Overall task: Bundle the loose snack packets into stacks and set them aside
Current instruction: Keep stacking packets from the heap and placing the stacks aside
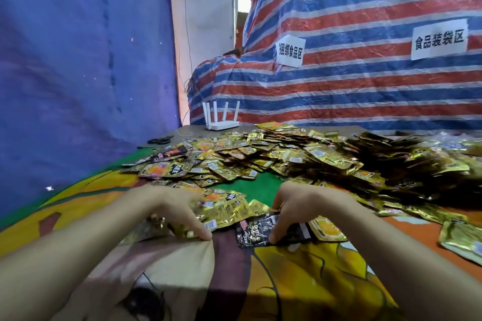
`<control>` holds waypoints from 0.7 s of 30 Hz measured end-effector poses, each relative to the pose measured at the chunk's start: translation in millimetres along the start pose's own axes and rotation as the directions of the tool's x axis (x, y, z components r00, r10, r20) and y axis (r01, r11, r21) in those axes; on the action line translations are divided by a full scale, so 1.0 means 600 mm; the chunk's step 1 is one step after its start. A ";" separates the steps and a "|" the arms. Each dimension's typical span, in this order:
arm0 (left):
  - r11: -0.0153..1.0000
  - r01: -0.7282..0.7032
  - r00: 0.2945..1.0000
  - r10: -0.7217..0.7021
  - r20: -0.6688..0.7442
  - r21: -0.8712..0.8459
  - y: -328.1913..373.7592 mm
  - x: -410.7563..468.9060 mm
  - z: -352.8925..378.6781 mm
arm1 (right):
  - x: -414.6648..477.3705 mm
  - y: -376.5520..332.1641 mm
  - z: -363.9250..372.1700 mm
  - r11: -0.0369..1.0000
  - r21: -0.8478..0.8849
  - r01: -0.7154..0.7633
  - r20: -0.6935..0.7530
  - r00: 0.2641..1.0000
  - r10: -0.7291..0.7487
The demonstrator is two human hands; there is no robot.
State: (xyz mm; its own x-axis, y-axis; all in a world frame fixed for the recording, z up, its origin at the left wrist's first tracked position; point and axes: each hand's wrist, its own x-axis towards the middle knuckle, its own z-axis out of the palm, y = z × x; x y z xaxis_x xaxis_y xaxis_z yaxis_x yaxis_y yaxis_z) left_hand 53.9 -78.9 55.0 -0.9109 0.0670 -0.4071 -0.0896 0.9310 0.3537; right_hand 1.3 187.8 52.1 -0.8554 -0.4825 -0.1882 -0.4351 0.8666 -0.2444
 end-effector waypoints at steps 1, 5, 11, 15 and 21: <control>0.998 -0.004 1.000 0.005 0.008 -0.060 0.008 -0.001 0.006 | 0.002 -0.001 0.002 0.999 0.043 0.012 -0.016 1.000 -0.011; 0.942 -0.063 0.964 0.144 -0.225 0.331 0.033 0.001 0.027 | 0.016 -0.011 0.020 0.973 0.227 0.048 -0.126 0.992 -0.020; 0.970 -0.053 0.881 0.158 -0.445 0.238 0.041 0.034 0.057 | 0.036 -0.006 0.036 0.890 0.443 0.113 -0.256 0.967 0.005; 0.993 -0.025 0.709 0.096 -0.698 0.112 0.032 0.039 0.038 | 0.050 0.006 0.038 0.758 0.634 0.151 -0.368 0.921 0.125; 0.880 -0.290 0.489 -0.201 -0.848 -0.376 0.031 0.057 -0.007 | 0.079 0.029 0.046 0.081 0.943 0.322 -0.331 0.890 0.313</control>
State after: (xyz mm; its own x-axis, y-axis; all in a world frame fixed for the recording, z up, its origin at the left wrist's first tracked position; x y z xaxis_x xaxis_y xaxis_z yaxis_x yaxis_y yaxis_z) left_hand 19.4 -61.1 51.0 -0.7695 -0.4590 0.4440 0.0342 0.6646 0.7464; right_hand -39.0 176.7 12.7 -0.9907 -0.1164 0.0708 -0.0457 -0.2052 -0.9776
